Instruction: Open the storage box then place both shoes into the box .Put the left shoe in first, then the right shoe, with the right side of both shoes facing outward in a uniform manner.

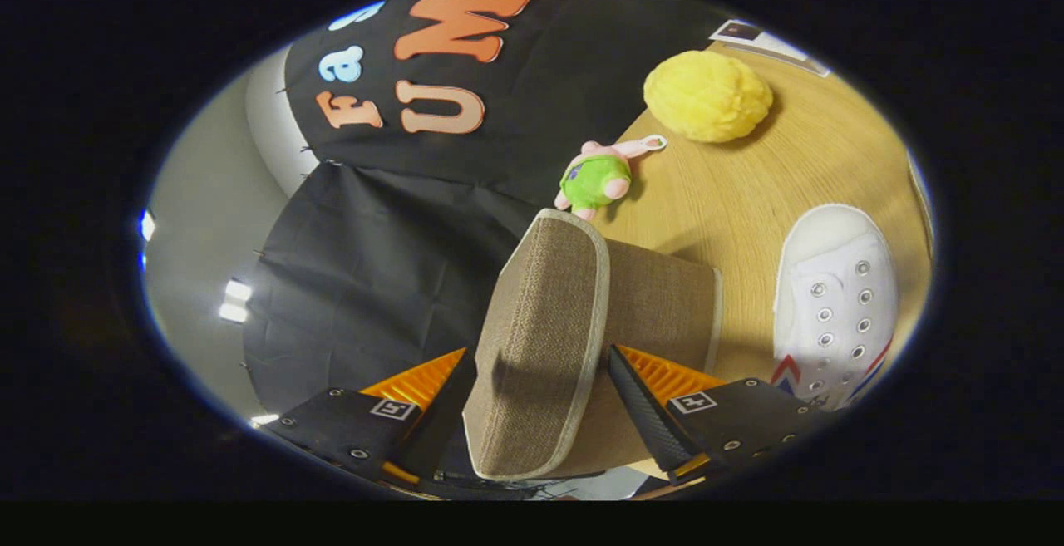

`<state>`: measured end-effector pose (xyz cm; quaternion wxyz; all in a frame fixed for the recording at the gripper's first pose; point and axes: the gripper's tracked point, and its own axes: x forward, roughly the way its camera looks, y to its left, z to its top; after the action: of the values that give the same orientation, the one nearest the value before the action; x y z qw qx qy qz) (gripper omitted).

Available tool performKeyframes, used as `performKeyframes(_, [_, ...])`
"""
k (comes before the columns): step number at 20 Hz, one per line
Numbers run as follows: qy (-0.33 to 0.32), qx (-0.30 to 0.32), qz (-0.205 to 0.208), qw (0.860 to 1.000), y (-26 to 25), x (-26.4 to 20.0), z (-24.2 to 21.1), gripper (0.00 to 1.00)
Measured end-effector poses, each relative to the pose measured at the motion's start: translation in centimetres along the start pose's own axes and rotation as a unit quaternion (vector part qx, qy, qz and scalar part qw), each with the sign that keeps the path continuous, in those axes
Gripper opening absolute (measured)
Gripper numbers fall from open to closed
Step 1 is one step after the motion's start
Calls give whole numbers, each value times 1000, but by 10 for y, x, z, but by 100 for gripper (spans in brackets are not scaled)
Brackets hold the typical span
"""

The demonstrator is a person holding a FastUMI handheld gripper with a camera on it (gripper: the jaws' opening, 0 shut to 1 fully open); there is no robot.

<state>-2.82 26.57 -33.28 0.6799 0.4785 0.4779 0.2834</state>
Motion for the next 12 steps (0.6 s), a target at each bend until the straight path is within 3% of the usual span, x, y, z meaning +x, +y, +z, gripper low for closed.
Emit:
performKeyframes(8, [-54, -11, 42, 998, 33, -24, 31, 88])
performKeyframes(12, [-63, -29, 50, 996, 42, -22, 32, 68])
